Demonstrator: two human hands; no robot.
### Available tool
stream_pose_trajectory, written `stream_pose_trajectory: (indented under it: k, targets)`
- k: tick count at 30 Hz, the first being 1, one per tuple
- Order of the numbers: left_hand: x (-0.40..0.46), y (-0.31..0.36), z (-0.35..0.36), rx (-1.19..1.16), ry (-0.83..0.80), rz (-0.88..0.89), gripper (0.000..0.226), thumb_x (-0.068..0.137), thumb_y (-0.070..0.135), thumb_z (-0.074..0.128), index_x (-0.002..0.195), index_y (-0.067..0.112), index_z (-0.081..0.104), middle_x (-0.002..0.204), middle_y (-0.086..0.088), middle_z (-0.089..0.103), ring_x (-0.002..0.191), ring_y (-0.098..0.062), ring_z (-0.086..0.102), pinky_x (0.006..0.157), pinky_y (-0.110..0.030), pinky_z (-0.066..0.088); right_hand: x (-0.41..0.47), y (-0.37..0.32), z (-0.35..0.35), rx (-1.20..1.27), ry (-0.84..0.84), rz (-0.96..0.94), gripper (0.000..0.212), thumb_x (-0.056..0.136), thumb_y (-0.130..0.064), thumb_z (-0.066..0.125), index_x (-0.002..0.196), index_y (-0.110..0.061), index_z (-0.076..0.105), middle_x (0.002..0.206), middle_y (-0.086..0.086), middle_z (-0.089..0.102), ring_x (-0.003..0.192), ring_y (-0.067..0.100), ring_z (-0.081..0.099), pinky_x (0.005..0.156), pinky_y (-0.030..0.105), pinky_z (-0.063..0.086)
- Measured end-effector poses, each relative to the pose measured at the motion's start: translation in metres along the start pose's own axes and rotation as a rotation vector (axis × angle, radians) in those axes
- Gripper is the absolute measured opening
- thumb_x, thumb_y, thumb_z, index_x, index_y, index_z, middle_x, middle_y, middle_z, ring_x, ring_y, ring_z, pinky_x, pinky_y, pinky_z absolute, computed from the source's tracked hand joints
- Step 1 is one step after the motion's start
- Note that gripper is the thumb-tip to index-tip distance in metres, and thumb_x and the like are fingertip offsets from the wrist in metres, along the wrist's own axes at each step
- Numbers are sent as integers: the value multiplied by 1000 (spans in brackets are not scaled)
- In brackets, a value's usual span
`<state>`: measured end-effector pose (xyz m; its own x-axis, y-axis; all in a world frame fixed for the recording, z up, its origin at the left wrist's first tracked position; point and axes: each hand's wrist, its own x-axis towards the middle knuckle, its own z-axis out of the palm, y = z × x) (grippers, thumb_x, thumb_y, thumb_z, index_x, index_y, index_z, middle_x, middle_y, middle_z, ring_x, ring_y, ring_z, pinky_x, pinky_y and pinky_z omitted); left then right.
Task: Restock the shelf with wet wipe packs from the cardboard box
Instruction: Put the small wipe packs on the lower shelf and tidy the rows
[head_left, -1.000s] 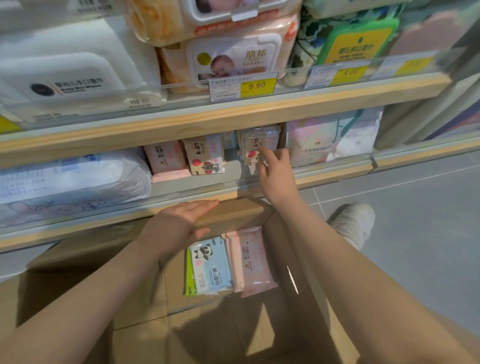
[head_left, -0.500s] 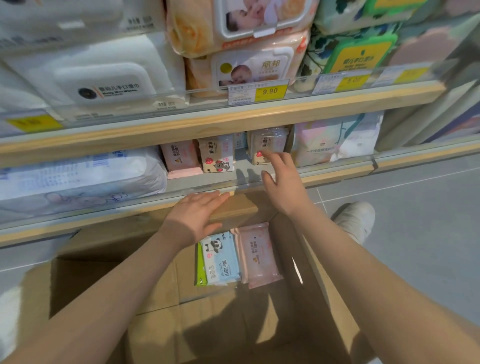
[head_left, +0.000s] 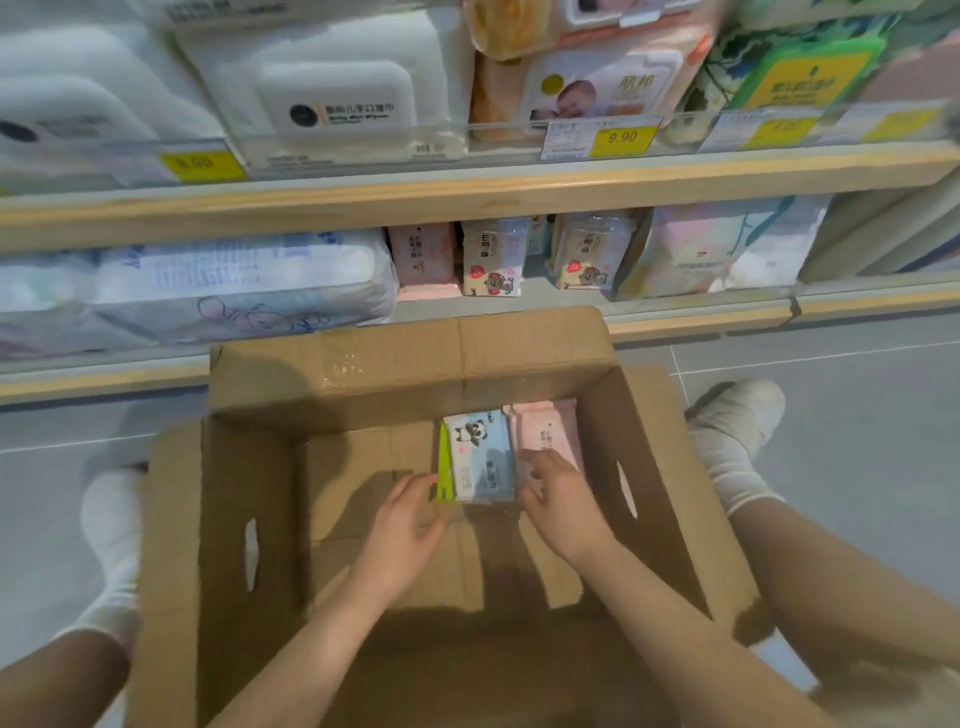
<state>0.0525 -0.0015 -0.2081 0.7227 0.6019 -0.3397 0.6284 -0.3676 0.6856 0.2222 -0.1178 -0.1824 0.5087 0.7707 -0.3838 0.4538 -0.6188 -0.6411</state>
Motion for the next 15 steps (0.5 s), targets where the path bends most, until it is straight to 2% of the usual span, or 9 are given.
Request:
stream_pose_trajectory:
  k: [3,5,9,12,13,15]
  targets:
    - [10,-13,15,-54,-75,-107,52,90,23,59,139,18,42,138,0,46,128,-16,42,108,-31,34,19,5,28,24,-50,72,39,95,-15,50,134,-10,48,132,11,52,120,25,50,99,33,42]
    - [21,-14,21,-115,-115,-176,56,91,22,58,143,18,36,141,-1,46,128,-16,43,107,-33,36,30,6,41,23,-83,96,39,95,-14,49,134,-9,48,131,12,51,119,27,50,99,32,41]
    - [43,-11,27,-233,-149,-299,57,93,14,54,144,14,30,135,-3,52,117,-16,52,87,-15,35,44,13,57,-3,-120,108,36,93,-9,48,129,-6,51,123,14,52,111,28,52,96,34,44]
    - [57,-11,28,-360,-106,-383,53,92,12,55,141,9,35,128,-7,56,100,-14,55,69,-6,43,48,13,60,21,-110,119,36,95,-8,46,130,-4,53,129,14,50,119,28,48,99,28,38]
    - [61,-10,28,-400,-91,-411,49,91,13,57,137,9,40,124,-8,58,94,-14,56,66,-10,45,49,11,58,33,-101,111,36,95,-8,45,130,-5,54,131,13,49,121,27,48,100,26,37]
    - [64,-10,27,-485,-40,-484,35,89,15,60,123,9,54,112,-11,64,92,-21,61,78,-28,50,47,6,55,71,-89,101,34,96,-8,45,129,-6,55,135,12,47,123,25,47,100,20,35]
